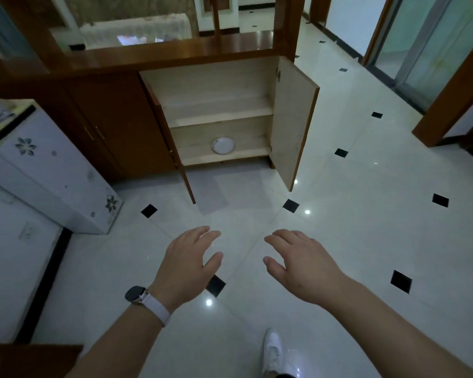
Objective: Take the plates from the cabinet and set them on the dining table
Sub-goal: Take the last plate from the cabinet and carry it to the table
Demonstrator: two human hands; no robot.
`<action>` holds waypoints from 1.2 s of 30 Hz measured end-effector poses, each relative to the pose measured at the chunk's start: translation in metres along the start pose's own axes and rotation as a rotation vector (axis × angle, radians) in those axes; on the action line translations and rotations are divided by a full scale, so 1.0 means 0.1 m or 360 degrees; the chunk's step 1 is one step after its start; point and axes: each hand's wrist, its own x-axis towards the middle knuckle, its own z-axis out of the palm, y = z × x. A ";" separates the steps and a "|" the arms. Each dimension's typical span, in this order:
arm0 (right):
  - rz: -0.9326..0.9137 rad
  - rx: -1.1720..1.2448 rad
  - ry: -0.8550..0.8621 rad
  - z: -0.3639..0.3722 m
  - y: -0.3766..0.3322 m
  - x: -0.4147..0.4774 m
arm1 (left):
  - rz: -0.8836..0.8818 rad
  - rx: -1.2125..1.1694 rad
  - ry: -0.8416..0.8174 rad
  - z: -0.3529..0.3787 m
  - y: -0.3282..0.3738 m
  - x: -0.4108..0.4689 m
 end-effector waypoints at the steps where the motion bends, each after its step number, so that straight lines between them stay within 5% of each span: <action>1: -0.0023 0.0000 -0.0006 -0.07 0.12 0.17 | -0.0006 0.0018 0.0015 -0.03 0.07 0.21; 13: -0.0152 0.0017 0.0043 -0.82 1.07 1.67 | 0.0000 0.0188 0.0075 -0.26 0.38 1.88; 36: 0.0131 -0.0124 -0.0058 -1.28 1.31 4.83 | 0.0186 -0.0056 -0.0003 -0.39 -1.15 5.18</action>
